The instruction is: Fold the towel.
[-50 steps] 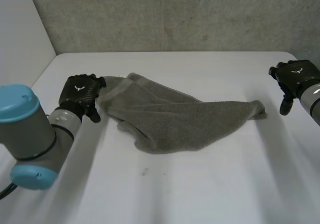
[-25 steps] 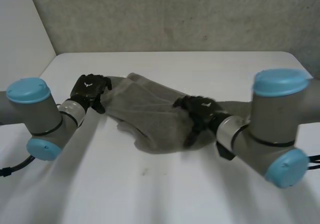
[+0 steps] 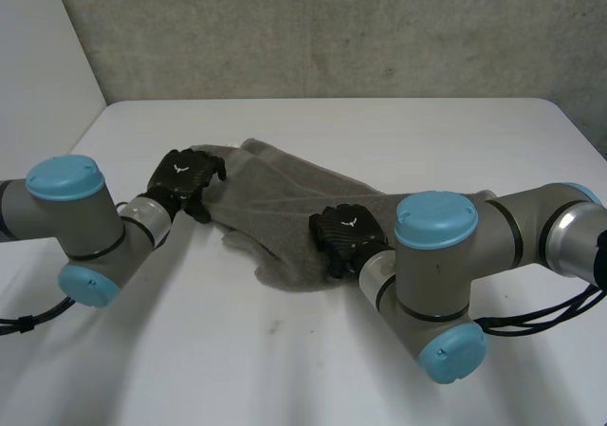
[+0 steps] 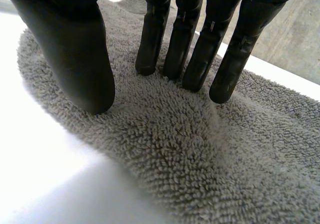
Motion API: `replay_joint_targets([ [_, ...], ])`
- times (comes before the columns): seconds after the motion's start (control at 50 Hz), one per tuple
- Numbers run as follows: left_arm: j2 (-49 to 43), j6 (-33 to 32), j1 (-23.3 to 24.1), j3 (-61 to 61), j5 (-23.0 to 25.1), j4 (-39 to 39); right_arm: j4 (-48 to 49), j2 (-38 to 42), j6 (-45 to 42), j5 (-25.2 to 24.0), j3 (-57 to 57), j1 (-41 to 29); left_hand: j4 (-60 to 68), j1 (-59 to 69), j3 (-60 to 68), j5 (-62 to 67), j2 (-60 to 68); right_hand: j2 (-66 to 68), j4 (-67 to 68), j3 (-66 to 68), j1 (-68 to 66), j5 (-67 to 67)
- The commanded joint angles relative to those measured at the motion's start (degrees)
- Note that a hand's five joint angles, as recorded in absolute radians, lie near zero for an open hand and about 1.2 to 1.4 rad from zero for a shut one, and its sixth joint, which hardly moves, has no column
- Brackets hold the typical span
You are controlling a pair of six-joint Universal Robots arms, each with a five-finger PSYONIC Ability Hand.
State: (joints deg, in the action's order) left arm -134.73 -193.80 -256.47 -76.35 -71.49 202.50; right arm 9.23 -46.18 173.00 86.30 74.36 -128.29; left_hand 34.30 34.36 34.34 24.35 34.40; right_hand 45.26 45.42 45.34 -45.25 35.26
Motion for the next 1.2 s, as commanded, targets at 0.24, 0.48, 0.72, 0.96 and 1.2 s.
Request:
replay_joint_targets([
  [0.24,-2.4,0.0,0.1,3.0,-0.1,-0.6,-1.1,-1.7,-0.6,0.2,1.6,0.1,5.2,5.1,5.1,5.1,5.1,-18.4,-18.5,-18.4,18.3,-18.4],
  [0.48,-3.7,0.0,0.2,5.2,-0.1,-2.2,0.0,-1.3,-0.9,0.0,1.8,0.2,7.5,7.5,7.5,7.5,7.4,-5.6,-5.7,-5.6,5.6,-5.6],
  [0.72,-3.4,0.0,0.3,4.7,-0.2,-2.3,1.3,0.6,-3.0,0.4,1.0,0.4,7.4,7.3,7.3,7.3,7.3,34.6,34.4,34.5,-34.6,34.6],
  [0.96,-1.2,0.2,0.3,2.8,-0.2,-2.4,4.2,-16.2,-2.8,-0.9,7.1,3.9,4.2,4.1,4.1,4.1,4.1,34.7,34.6,34.7,-34.8,34.7],
  [1.2,-0.9,0.1,1.1,1.6,-0.2,-1.8,1.1,-24.5,-2.8,-6.8,13.0,9.6,2.7,2.6,2.6,2.6,2.6,34.7,34.6,34.7,-34.8,34.7],
])
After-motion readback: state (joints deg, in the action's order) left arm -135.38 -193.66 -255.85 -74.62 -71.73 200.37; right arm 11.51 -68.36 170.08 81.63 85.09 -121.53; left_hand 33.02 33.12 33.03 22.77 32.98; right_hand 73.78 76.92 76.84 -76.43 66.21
